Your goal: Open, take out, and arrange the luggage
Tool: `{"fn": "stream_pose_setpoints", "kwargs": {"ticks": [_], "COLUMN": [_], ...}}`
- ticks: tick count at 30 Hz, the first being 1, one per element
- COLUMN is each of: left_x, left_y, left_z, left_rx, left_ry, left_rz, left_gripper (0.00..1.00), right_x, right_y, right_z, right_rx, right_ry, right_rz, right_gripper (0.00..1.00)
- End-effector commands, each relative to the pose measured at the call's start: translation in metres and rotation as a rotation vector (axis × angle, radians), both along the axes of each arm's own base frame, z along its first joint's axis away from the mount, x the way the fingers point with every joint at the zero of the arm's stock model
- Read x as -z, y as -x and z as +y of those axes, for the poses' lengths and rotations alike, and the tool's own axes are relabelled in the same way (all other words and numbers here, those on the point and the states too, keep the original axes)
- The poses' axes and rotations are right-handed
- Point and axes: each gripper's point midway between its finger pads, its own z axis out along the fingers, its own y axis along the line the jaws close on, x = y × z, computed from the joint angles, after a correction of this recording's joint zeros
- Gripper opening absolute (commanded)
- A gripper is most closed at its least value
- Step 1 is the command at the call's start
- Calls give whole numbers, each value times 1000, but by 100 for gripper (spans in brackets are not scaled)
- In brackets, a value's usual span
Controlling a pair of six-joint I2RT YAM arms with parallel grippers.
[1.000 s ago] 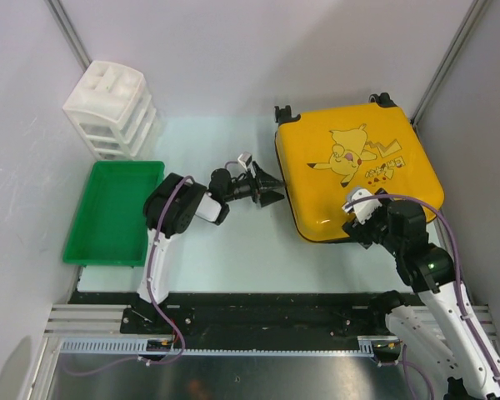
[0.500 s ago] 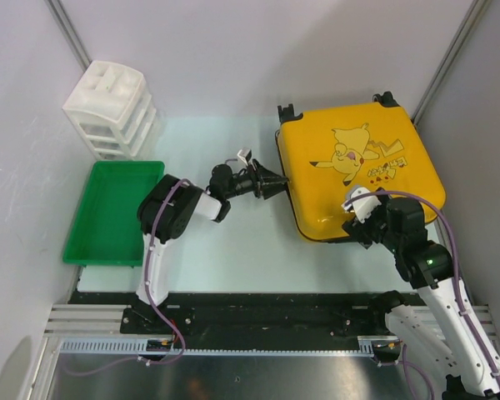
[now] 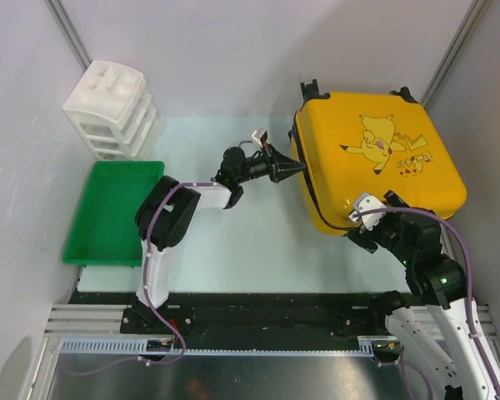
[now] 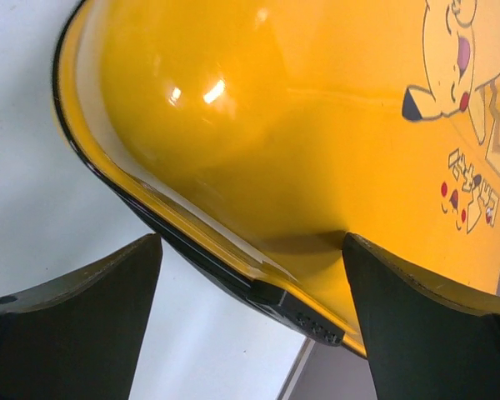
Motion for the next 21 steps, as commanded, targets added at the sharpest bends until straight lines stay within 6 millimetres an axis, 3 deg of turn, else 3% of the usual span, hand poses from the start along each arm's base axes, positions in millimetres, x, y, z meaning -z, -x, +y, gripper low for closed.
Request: {"fn": "stream_pose_setpoints", "kwargs": {"ticks": [1, 4, 6, 10, 14, 18, 21], "left_x": [-234, -226, -207, -224, -216, -211, -219], "left_y": [105, 90, 63, 59, 59, 55, 48], "left_z": [50, 49, 44, 46, 33, 27, 22], "left_rx": [50, 23, 17, -20, 14, 10, -4], "left_ry": [526, 471, 372, 327, 263, 238, 234], "left_rz": [-724, -705, -574, -623, -506, -482, -505], "left_gripper": [0, 0, 0, 0, 0, 0, 0], "right_x": [-22, -31, -35, -44, -63, -73, -99], "right_y": [11, 7, 5, 14, 14, 8, 0], "right_z": [3, -4, -10, 4, 25, 26, 21], "right_rx": [-63, -26, 9, -52, -139, -156, -151], "right_ry": [12, 26, 32, -44, -130, -104, -60], "right_rz": [-59, -103, -112, -112, -174, -220, -342], "right_gripper": [94, 94, 94, 93, 94, 95, 97]}}
